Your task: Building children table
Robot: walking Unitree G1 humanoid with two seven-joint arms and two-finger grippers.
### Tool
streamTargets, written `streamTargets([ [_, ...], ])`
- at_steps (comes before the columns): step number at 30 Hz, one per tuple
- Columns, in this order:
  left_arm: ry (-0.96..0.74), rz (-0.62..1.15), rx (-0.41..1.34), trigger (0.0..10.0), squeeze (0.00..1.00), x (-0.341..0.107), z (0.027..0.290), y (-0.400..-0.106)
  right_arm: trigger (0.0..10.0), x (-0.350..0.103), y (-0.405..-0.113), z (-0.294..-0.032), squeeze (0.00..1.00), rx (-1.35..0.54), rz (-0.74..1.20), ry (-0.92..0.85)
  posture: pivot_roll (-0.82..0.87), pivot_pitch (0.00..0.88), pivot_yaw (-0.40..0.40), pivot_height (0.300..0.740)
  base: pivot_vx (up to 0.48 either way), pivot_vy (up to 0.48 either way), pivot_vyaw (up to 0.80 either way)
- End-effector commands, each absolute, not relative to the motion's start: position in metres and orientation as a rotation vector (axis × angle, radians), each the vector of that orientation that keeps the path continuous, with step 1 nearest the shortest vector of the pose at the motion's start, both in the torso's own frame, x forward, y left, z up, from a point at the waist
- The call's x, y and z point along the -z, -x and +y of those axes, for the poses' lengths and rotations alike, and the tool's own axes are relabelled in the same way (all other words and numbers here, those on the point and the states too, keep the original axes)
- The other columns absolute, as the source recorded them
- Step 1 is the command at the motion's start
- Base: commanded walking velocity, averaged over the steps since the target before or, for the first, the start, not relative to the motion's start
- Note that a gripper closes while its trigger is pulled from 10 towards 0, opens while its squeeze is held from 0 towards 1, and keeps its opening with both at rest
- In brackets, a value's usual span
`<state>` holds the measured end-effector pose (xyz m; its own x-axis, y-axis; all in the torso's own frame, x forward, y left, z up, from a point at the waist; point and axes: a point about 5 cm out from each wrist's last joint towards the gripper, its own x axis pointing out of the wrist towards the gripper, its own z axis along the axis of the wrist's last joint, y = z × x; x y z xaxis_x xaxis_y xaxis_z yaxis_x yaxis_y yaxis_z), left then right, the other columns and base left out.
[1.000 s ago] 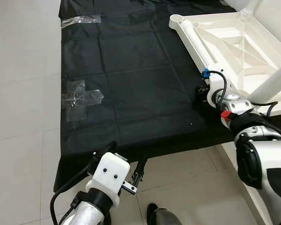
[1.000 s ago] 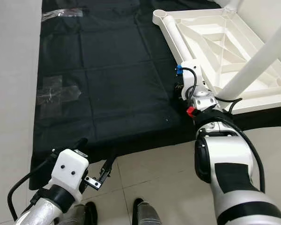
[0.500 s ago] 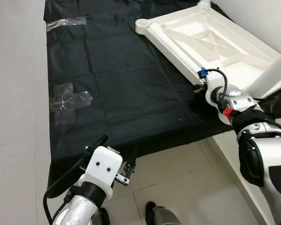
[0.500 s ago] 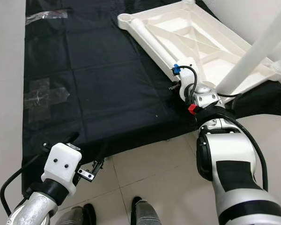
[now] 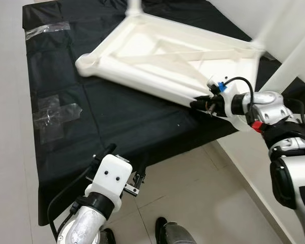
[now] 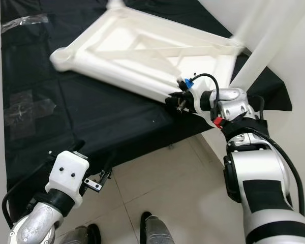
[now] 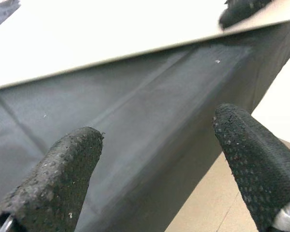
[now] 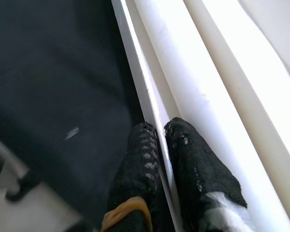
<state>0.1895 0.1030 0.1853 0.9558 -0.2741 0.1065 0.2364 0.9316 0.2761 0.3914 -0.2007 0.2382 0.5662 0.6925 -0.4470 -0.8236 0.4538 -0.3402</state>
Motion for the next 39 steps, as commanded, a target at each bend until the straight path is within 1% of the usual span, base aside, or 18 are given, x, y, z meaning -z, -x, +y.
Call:
streamTargets([
  [1, -0.269, -0.119, 0.265, 10.0, 0.00, -0.179, 0.103, -0.189, 0.0, -0.217, -0.385, -0.191, 0.00, -1.078, 0.355, 0.615, 0.08, 0.245, -0.074, 0.740, 0.000, 0.000, 0.00],
  [3, -0.271, -0.120, 0.266, 10.0, 0.00, -0.178, 0.103, -0.190, 0.0, -0.216, -0.384, -0.194, 0.00, -1.097, 0.345, 0.701, 0.07, 0.247, -0.079, 0.740, 0.000, 0.000, 0.00],
  [7, -0.269, -0.121, 0.268, 10.0, 0.00, -0.178, 0.101, -0.191, 0.0, -0.219, -0.381, -0.190, 0.00, -1.171, 0.323, 0.777, 0.07, 0.247, -0.083, 0.740, 0.000, 0.000, 0.00],
  [13, -0.267, -0.123, 0.266, 10.0, 0.00, -0.178, 0.100, -0.192, 0.0, -0.223, -0.383, -0.182, 0.00, -1.181, 0.301, 0.851, 0.08, 0.245, -0.089, 0.740, 0.000, 0.000, 0.00],
  [15, -0.265, -0.123, 0.260, 10.0, 0.00, -0.178, 0.100, -0.192, 0.0, -0.228, -0.384, -0.179, 0.00, -1.184, 0.298, 0.991, 0.08, 0.243, -0.093, 0.740, 0.000, 0.000, 0.00],
  [16, -0.263, -0.124, 0.258, 10.0, 0.00, -0.178, 0.101, -0.193, 0.0, -0.229, -0.384, -0.180, 0.00, -1.189, 0.303, 1.041, 0.08, 0.243, -0.093, 0.740, 0.000, 0.000, 0.00],
  [21, -0.272, -0.122, 0.255, 10.0, 0.00, -0.176, 0.102, -0.193, 0.0, -0.238, -0.383, -0.185, 0.00, -1.216, 0.319, 1.131, 0.07, 0.241, -0.091, 0.740, 0.000, 0.000, 0.00],
  [22, -0.271, -0.123, 0.256, 10.0, 0.00, -0.175, 0.101, -0.194, 0.0, -0.238, -0.382, -0.187, 0.00, -1.219, 0.341, 1.202, 0.07, 0.237, -0.093, 0.740, 0.000, 0.000, 0.00],
  [25, -0.271, -0.124, 0.256, 10.0, 0.00, -0.175, 0.101, -0.195, 0.0, -0.237, -0.382, -0.188, 0.00, -1.217, 0.343, 1.217, 0.07, 0.237, -0.093, 0.740, 0.000, 0.000, 0.00],
  [26, -0.269, -0.126, 0.256, 10.0, 0.00, -0.175, 0.100, -0.195, 10.0, -0.235, -0.383, -0.189, 0.00, -1.197, 0.364, 1.283, 0.06, 0.234, -0.094, 0.740, 0.000, 0.000, 0.00],
  [27, -0.269, -0.126, 0.256, 10.0, 0.00, -0.175, 0.100, -0.195, 10.0, -0.235, -0.383, -0.189, 0.00, -1.197, 0.364, 1.283, 0.06, 0.234, -0.094, 0.740, 0.000, 0.000, 0.00],
  [29, -0.273, -0.132, 0.258, 10.0, 0.00, -0.176, 0.099, -0.196, 10.0, -0.231, -0.384, -0.191, 0.00, -1.164, 0.389, 1.379, 0.06, 0.233, -0.092, 0.740, 0.000, 0.000, 0.00],
  [33, -0.274, -0.136, 0.258, 10.0, 0.00, -0.176, 0.098, -0.197, 10.0, -0.231, -0.388, -0.189, 0.00, -1.115, 0.383, 1.351, 0.07, 0.227, -0.097, 0.740, 0.000, 0.000, 0.00],
  [34, -0.274, -0.136, 0.257, 10.0, 0.00, -0.176, 0.098, -0.197, 10.0, -0.233, -0.389, -0.187, 0.04, -1.101, 0.360, 1.305, 0.07, 0.226, -0.097, 0.740, 0.000, 0.000, 0.00],
  [35, -0.273, -0.138, 0.253, 10.0, 0.00, -0.176, 0.099, -0.198, 10.0, -0.235, -0.391, -0.184, 1.00, -1.071, 0.330, 1.243, 0.06, 0.224, -0.096, 0.740, 0.000, 0.000, 0.00],
  [36, -0.273, -0.138, 0.253, 10.0, 0.00, -0.176, 0.099, -0.198, 10.0, -0.235, -0.391, -0.184, 1.00, -1.071, 0.330, 1.243, 0.06, 0.224, -0.096, 0.740, 0.000, 0.000, 0.00],
  [38, -0.277, -0.141, 0.248, 10.0, 0.00, -0.176, 0.100, -0.199, 10.0, -0.240, -0.392, -0.179, 1.00, -1.071, 0.272, 1.139, 0.06, 0.222, -0.096, 0.740, 0.000, 0.000, 0.00],
  [39, -0.277, -0.141, 0.248, 10.0, 0.00, -0.176, 0.100, -0.199, 10.0, -0.240, -0.392, -0.179, 1.00, -1.071, 0.272, 1.139, 0.06, 0.222, -0.096, 0.740, 0.000, 0.000, 0.00],
])
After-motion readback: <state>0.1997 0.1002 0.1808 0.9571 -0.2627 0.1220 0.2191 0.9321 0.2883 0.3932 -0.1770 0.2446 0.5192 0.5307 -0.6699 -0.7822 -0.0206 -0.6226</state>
